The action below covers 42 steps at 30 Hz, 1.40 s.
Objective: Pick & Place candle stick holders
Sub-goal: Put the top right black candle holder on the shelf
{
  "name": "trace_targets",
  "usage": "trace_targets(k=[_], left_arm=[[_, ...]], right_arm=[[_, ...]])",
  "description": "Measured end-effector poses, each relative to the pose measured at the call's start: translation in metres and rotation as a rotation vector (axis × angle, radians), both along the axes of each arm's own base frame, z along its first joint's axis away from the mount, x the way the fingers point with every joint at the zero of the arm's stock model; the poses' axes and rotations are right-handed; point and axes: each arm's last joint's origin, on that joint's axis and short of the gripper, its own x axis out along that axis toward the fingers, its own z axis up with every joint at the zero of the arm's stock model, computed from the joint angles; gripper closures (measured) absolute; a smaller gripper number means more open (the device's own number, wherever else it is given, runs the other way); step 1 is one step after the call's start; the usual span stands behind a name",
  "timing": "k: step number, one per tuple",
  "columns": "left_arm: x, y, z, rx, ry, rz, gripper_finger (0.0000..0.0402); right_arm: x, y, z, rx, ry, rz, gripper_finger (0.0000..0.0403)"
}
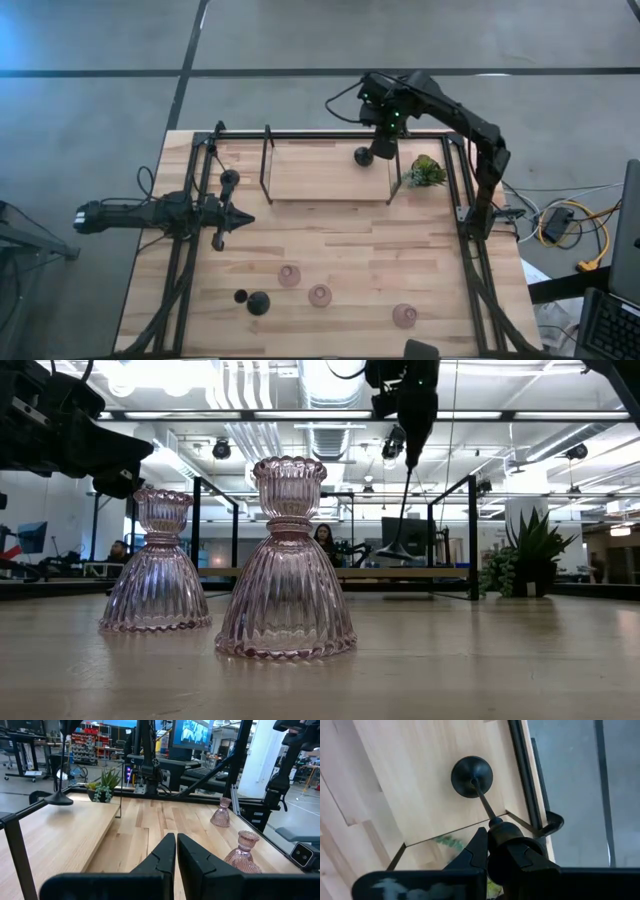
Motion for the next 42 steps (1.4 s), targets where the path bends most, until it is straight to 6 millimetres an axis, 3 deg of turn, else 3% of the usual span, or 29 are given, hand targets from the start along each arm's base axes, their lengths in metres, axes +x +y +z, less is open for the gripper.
trace_targets(k=[32, 42], left_arm=[[0.000, 0.000, 0.000, 0.000, 0.000, 0.000, 0.0378], [0.000, 0.000, 0.000, 0.000, 0.000, 0.000, 0.0378]], right_arm=[[0.001, 0.003, -0.001, 0.085, -0.043, -0.027, 0.0390], [0.001, 0.002, -0.011, 0.105, -0.008, -0.031, 0.0390]])
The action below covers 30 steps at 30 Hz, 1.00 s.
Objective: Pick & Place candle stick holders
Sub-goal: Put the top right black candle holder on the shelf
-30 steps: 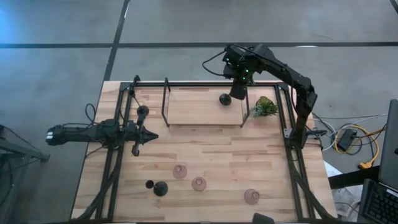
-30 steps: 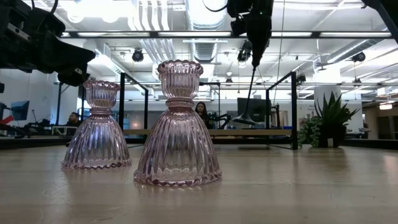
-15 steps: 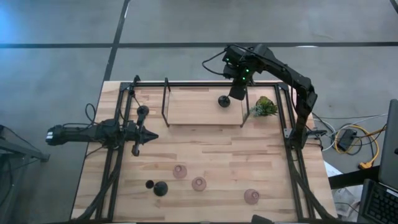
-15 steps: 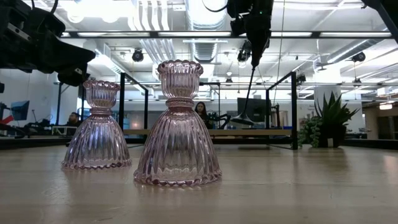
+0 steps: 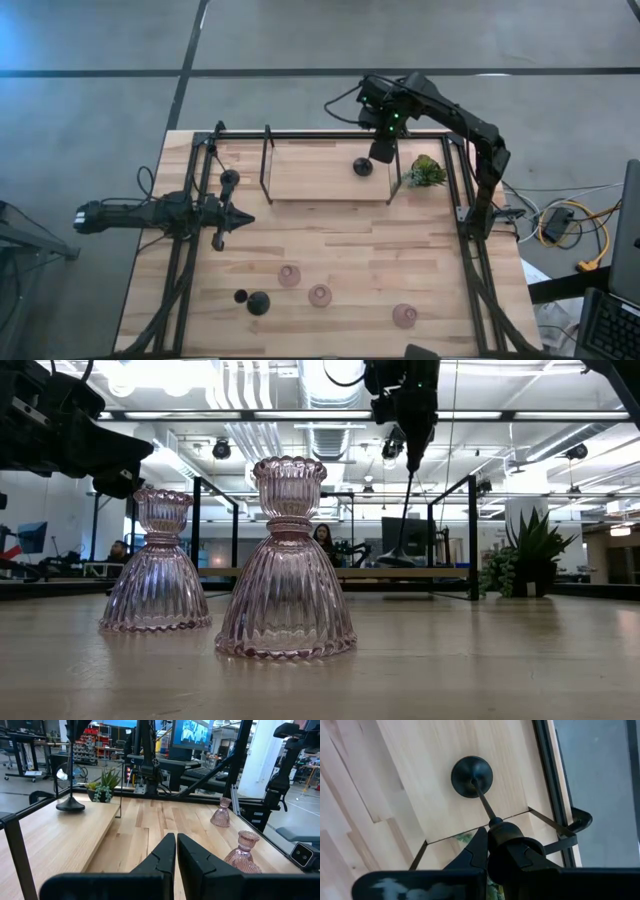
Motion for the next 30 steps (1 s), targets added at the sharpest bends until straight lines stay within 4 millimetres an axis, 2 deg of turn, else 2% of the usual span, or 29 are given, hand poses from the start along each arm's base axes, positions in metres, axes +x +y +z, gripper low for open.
trace_targets(k=[4, 11, 21, 30], left_arm=[[0.0000, 0.0000, 0.0000, 0.000, 0.000, 0.000, 0.0378], [0.0000, 0.0000, 0.0000, 0.000, 0.000, 0.000, 0.0378], [0.0000, 0.0000, 0.0000, 0.000, 0.000, 0.000, 0.0378], [0.0000, 0.0000, 0.0000, 0.000, 0.000, 0.000, 0.0378]], right_arm=[[0.0001, 0.0000, -0.0003, 0.000, 0.001, -0.003, 0.0384], [-0.0001, -0.0002, -0.0003, -0.005, 0.004, -0.005, 0.0339], [0.0019, -0.0014, 0.0001, -0.018, -0.017, -0.004, 0.0297], [0.0068, -0.0043, 0.0015, -0.050, -0.068, 0.000, 0.0229]])
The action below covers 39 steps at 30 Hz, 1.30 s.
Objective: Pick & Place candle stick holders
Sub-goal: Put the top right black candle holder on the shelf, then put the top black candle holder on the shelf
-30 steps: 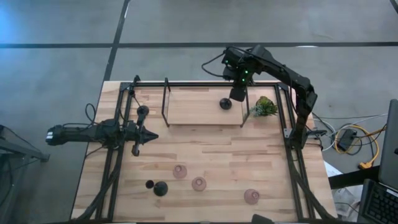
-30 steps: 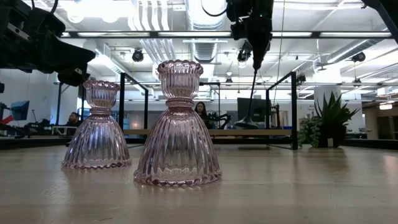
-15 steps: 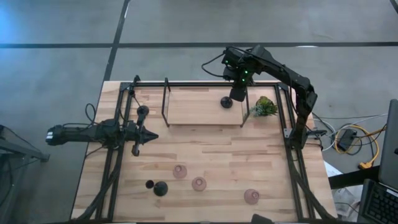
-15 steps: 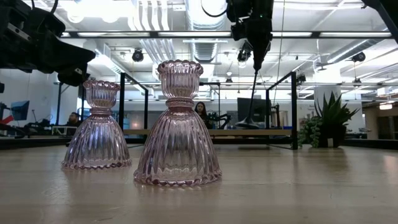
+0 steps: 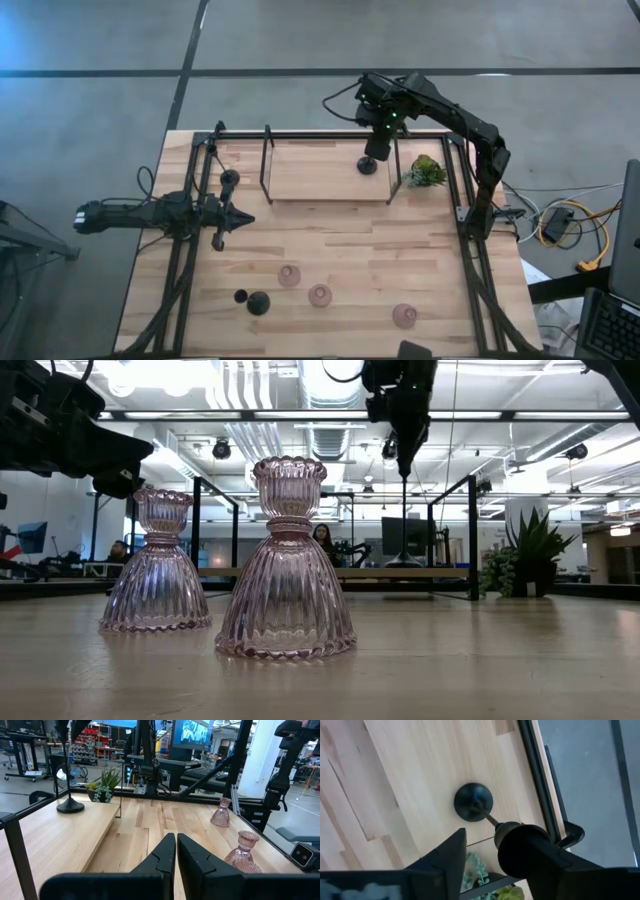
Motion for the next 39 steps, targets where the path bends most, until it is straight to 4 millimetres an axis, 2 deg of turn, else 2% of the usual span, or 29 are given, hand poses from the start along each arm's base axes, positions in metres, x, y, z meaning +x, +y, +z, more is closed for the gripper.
trace_targets(k=[10, 23, 32, 39], left_arm=[[0.000, 0.000, 0.000, 0.000, 0.000, 0.000, 0.0378], [0.000, 0.000, 0.000, 0.000, 0.000, 0.000, 0.0378], [0.000, 0.000, 0.000, 0.000, 0.000, 0.000, 0.0378], [0.000, 0.000, 0.000, 0.000, 0.000, 0.000, 0.0378]], right_arm=[[0.000, 0.002, 0.002, 0.001, -0.016, 0.009, 0.0169], [0.004, 0.012, 0.006, 0.011, -0.036, 0.060, 0.0149], [0.001, 0.019, 0.040, -0.049, -0.139, 0.072, 0.0151], [-0.006, 0.042, 0.071, -0.067, -0.204, 0.107, 0.0159]])
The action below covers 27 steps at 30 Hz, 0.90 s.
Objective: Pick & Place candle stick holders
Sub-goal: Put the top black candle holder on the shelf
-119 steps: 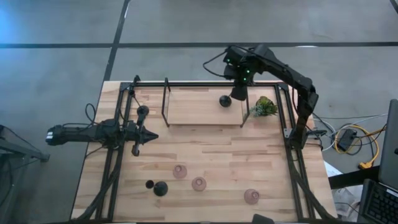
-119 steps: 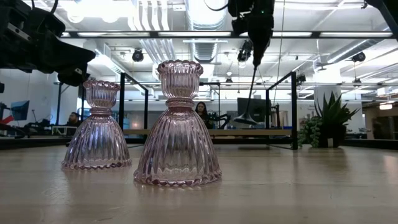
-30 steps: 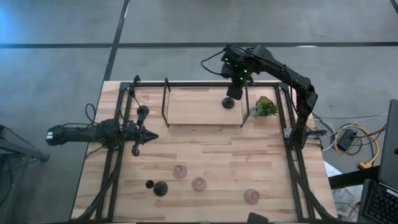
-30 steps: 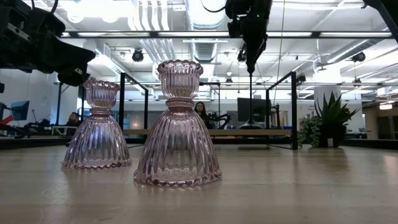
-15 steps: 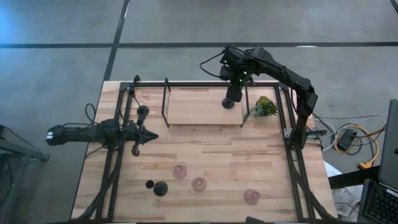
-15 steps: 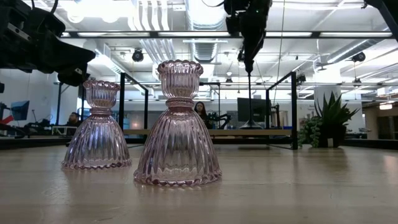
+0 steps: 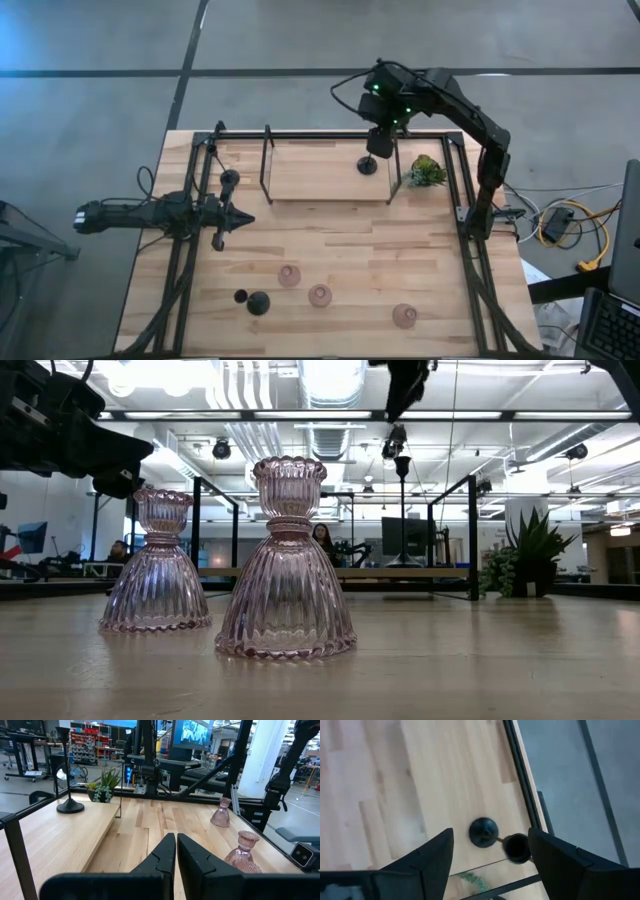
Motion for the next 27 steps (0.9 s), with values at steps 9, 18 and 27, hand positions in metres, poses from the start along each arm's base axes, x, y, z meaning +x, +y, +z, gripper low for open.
trace_targets(k=[9, 18, 27], left_arm=[[0.000, 0.000, 0.000, 0.000, 0.000, 0.000, 0.0378], [0.000, 0.000, 0.000, 0.000, 0.000, 0.000, 0.0378], [0.000, 0.000, 0.000, 0.000, 0.000, 0.000, 0.0378]], right_arm=[[-0.014, 0.063, 0.030, 0.142, -0.155, 0.144, 0.0212], [-0.037, 0.129, 0.051, 0.179, -0.238, 0.212, 0.0266], [-0.026, 0.165, 0.024, 0.152, -0.088, 0.371, 0.0306]])
